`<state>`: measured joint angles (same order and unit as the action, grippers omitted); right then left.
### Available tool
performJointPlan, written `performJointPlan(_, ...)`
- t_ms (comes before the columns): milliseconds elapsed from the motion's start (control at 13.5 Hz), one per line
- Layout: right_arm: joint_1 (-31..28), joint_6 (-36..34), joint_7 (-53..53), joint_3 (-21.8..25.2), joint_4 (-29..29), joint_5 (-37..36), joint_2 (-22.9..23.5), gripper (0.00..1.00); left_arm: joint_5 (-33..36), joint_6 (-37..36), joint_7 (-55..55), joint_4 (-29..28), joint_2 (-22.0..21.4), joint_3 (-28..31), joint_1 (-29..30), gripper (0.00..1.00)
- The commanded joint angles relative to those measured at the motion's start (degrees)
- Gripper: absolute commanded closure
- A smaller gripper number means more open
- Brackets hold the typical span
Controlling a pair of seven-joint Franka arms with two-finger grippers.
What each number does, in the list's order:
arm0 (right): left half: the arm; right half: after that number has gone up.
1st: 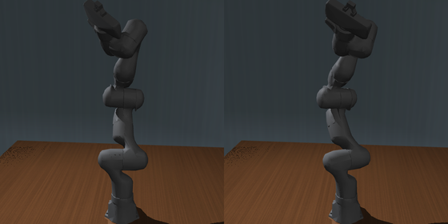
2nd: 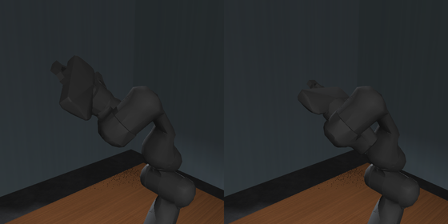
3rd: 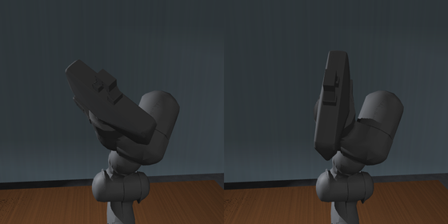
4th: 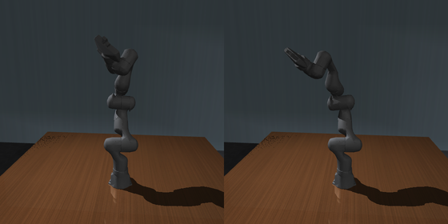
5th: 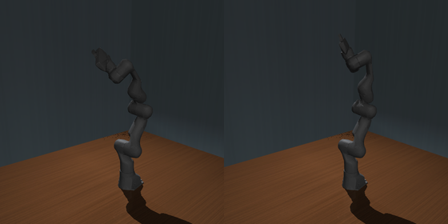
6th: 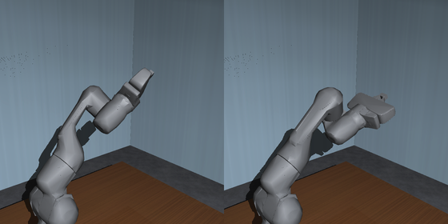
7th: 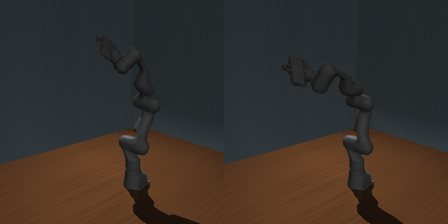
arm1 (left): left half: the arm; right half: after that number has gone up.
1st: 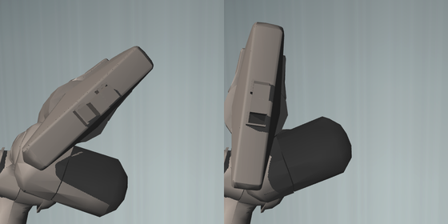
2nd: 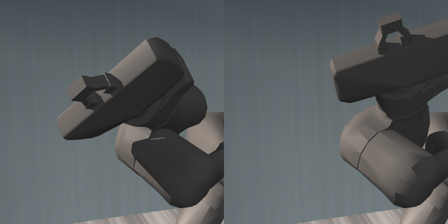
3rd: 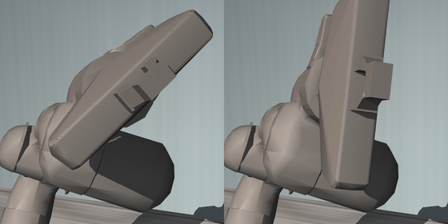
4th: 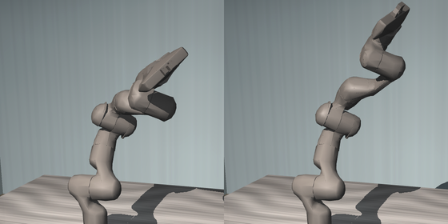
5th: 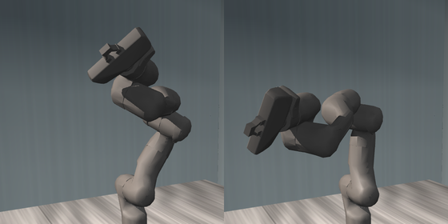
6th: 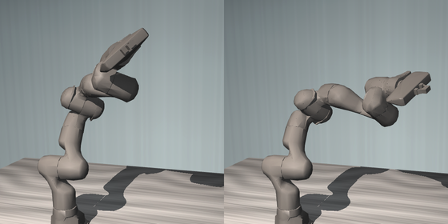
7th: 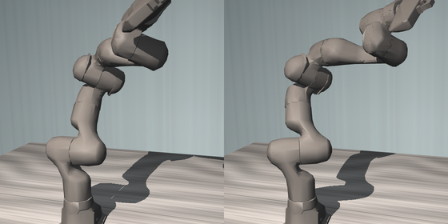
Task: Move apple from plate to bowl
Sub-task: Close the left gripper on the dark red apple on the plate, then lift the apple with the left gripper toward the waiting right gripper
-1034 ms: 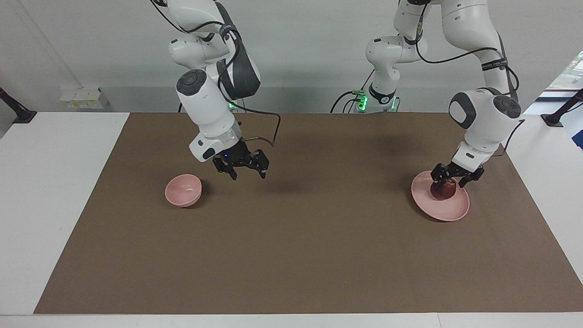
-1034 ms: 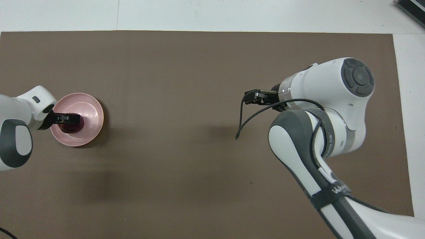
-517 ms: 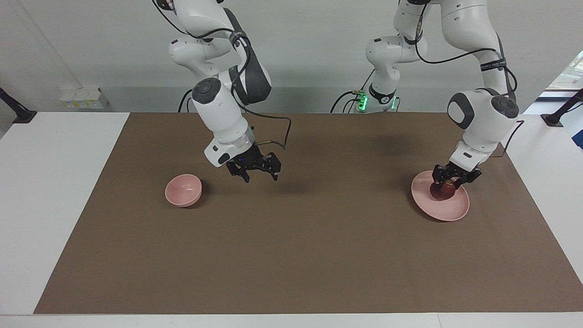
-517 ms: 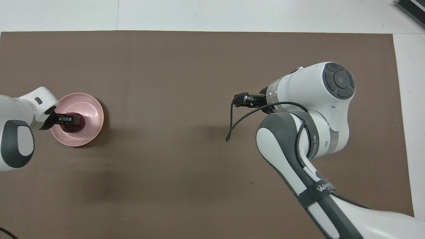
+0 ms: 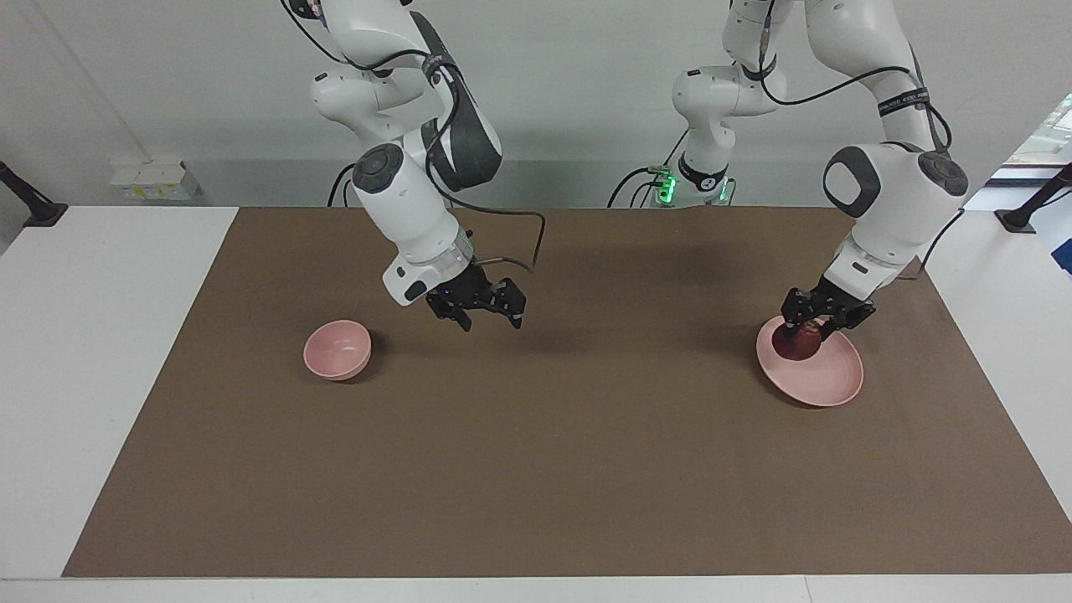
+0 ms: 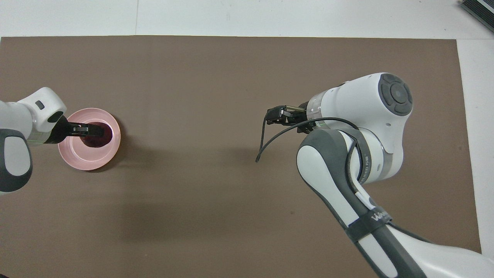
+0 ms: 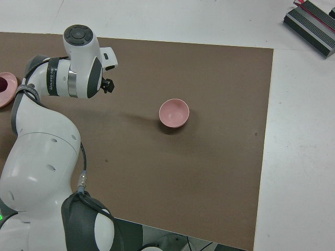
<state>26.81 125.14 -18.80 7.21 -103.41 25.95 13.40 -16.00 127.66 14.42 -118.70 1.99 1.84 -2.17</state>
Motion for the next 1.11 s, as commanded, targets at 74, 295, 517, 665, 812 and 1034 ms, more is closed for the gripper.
performJointPlan(74,1.31,-0.08,-4.13,-0.35,0.49,6.29,-0.22,0.00,-13.76,-0.22,-0.09,-0.48,-2.43,0.62,-6.08,1.00)
performJointPlan(295,1.49,0.01,-7.74,-0.35,1.28,15.58,-0.39,0.00,-18.44,3.99,-6.40,-1.27,-3.13,-1.48,-10.39,1.00)
performJointPlan(517,1.67,0.27,-13.61,-0.44,1.28,19.48,-0.48,0.00,-23.62,11.62,-9.30,-1.71,-3.05,-4.47,-13.91,1.00)
performJointPlan(665,2.46,0.54,-20.80,-0.61,1.28,22.72,-0.48,0.00,-27.58,17.07,-10.90,-2.06,-2.96,-5.61,-17.07,1.00)
performJointPlan(812,2.38,0.01,-27.84,-0.61,1.37,24.05,0.22,0.00,-32.40,22.34,-10.99,-2.68,-3.22,-8.93,-18.05,1.00)
performJointPlan(1034,1.32,-0.25,-29.28,-0.53,3.64,29.85,1.27,0.00,-37.08,28.78,-10.99,-2.94,-3.22,-14.21,-18.05,1.00)
